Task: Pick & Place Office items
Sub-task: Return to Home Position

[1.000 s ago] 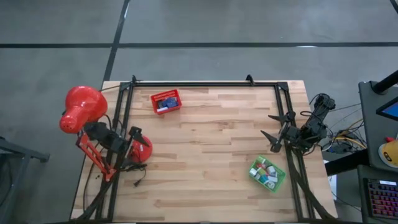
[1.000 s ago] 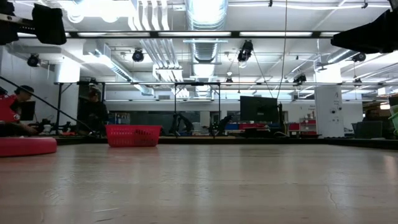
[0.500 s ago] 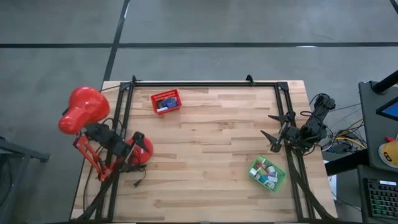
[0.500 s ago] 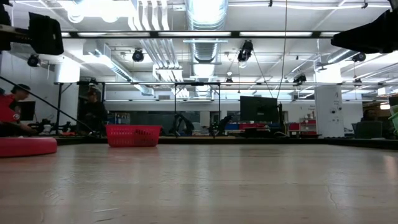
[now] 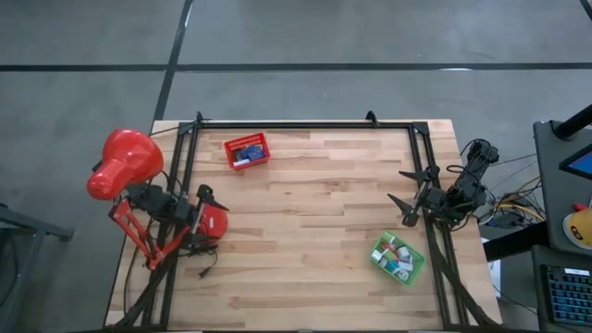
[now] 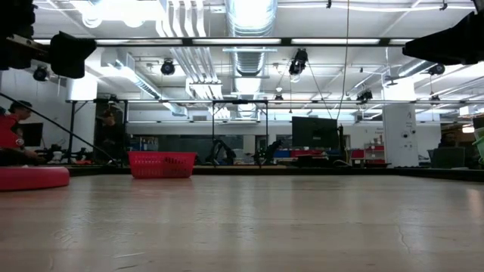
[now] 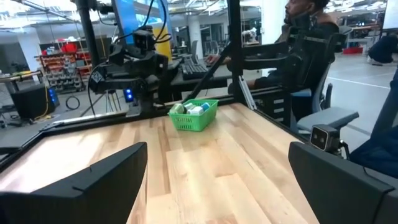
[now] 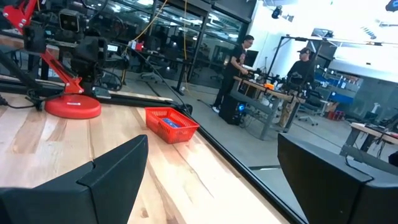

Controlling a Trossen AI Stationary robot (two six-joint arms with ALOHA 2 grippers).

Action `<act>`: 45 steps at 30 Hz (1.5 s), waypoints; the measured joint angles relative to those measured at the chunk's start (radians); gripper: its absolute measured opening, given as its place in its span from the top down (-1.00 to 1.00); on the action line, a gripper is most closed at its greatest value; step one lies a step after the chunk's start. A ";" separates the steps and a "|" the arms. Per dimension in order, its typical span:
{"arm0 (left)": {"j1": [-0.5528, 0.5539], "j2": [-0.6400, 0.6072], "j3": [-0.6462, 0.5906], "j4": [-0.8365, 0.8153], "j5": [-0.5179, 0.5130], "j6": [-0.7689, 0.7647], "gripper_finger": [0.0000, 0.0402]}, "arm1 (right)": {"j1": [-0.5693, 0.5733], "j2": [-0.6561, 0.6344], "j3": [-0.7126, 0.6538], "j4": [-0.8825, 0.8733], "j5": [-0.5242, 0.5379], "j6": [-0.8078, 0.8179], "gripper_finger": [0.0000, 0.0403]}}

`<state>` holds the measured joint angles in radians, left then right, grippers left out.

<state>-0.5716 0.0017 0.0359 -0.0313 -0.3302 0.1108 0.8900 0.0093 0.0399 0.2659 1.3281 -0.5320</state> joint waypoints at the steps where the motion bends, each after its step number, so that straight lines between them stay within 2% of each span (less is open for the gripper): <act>1: 0.000 0.000 -0.002 0.005 0.000 0.000 -0.96 | 0.000 0.000 0.000 0.000 0.000 0.000 -0.74; 45: 0.000 0.001 -0.009 0.038 -0.001 0.020 -0.96 | 0.000 0.000 0.000 0.000 0.000 0.000 -0.74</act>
<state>-0.5716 0.0029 0.0269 0.0067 -0.3309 0.1307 0.8898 0.0093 0.0399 0.2661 1.3281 -0.5320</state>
